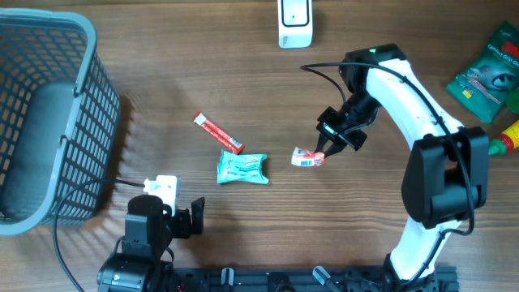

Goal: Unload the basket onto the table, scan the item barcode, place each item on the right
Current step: 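Lift the tissue pack and hold it up under the scanner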

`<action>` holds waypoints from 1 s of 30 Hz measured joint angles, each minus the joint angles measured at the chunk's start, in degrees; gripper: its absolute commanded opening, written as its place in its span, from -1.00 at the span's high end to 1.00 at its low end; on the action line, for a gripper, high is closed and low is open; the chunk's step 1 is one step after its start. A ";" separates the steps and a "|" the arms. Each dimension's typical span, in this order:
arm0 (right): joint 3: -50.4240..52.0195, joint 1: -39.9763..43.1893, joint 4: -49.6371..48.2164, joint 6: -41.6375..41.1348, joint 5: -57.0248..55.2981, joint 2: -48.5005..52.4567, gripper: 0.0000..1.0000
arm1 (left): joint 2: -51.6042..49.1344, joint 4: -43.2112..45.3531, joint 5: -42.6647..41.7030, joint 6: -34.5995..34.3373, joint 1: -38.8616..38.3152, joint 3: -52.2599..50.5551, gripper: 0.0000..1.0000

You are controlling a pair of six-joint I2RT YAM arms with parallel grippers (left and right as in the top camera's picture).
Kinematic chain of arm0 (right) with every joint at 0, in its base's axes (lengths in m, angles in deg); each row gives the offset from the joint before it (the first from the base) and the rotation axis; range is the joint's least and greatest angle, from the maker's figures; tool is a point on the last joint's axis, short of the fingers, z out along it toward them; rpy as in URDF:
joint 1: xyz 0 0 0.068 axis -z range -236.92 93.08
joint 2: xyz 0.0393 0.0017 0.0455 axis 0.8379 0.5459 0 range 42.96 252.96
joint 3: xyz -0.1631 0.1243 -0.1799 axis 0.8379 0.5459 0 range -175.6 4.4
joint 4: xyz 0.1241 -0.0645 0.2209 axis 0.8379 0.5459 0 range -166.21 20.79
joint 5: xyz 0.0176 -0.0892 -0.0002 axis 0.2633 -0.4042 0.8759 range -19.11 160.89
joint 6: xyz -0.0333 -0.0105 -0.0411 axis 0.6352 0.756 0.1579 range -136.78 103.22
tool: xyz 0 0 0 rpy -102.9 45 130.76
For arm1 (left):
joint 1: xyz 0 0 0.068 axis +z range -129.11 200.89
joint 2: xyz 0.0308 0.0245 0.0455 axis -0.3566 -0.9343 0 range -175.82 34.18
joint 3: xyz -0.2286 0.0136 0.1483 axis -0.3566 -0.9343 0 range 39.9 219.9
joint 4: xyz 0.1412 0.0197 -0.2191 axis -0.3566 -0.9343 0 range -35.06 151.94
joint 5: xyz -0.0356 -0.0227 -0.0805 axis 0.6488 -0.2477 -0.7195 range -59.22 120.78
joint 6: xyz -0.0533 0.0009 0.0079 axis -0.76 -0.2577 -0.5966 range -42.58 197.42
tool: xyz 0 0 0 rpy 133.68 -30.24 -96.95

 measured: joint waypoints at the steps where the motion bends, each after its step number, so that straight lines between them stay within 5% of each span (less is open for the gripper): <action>1: 0.00 -0.02 0.00 -0.20 0.66 0.02 0.91 | 0.00 0.00 0.00 0.00 0.00 0.00 -1.00; 15: 0.00 -0.07 -0.87 -0.63 3.54 0.02 0.91 | 0.00 0.00 0.00 0.00 0.00 0.00 -1.00; 24: 0.00 -0.07 -17.38 -0.74 -0.55 0.02 0.91 | 0.00 0.00 0.00 0.00 0.00 0.00 -1.00; 30: 0.00 0.11 -19.06 14.71 3.52 0.02 0.91 | 0.00 0.00 0.00 0.00 0.00 0.00 -1.00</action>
